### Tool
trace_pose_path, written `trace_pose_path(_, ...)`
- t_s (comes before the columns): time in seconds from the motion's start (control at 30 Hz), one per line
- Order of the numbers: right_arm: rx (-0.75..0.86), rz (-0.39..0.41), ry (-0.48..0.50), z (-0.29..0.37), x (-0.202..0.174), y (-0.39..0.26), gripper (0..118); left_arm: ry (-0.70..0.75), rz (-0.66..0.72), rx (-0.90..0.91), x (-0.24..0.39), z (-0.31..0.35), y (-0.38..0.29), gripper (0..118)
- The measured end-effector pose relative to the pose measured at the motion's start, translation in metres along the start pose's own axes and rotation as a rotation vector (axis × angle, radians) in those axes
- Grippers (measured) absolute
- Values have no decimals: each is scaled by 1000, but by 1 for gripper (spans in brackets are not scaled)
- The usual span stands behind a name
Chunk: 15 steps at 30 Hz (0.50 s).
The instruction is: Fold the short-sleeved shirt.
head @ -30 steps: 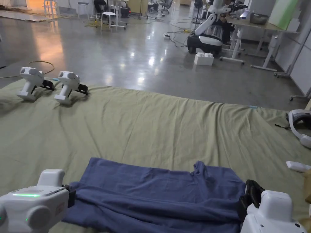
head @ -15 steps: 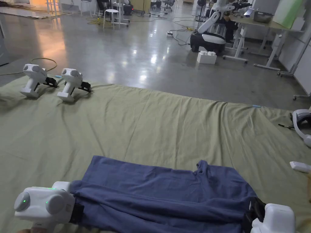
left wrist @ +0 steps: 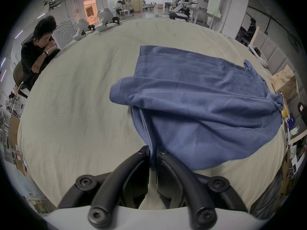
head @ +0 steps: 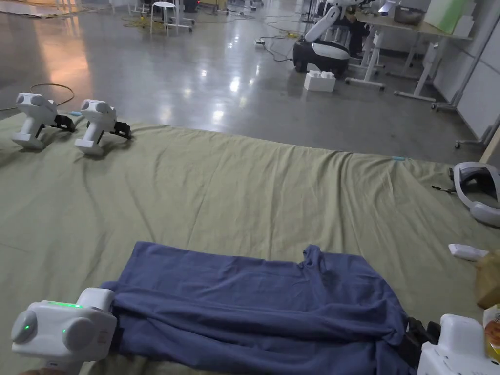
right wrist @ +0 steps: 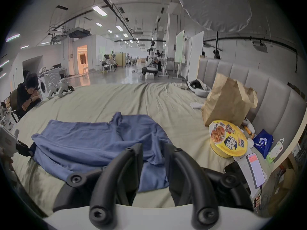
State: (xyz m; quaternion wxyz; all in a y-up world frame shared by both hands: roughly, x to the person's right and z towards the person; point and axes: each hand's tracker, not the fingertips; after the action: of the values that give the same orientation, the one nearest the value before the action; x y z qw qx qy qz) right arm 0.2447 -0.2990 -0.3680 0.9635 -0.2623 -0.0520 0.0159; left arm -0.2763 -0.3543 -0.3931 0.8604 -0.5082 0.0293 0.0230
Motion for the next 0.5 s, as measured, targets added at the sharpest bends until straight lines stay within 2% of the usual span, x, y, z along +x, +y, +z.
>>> trace_pose_path(0.1, -85, 14, 4, -16, 15, 0, 67, -6, 15, 30, -5, 9, -3, 9)
trace_pose_path(0.27, -296, 47, 72, -56, 27, -12, 72, -18, 52, 73, -5, 26, -4, 9)
trace_pose_path(0.33, -371, 44, 76, -72, 26, -21, 72, -19, 50, 78, -4, 29, -4, 9)
trace_pose_path(0.43, -513, 45, 133, -98, 23, -39, 72, -11, 14, 106, -2, 30, -6, 9)
trace_pose_path(0.5, -567, 63, 116, -107, 18, -51, 68, 4, -16, 114, 1, 29, -9, 9)
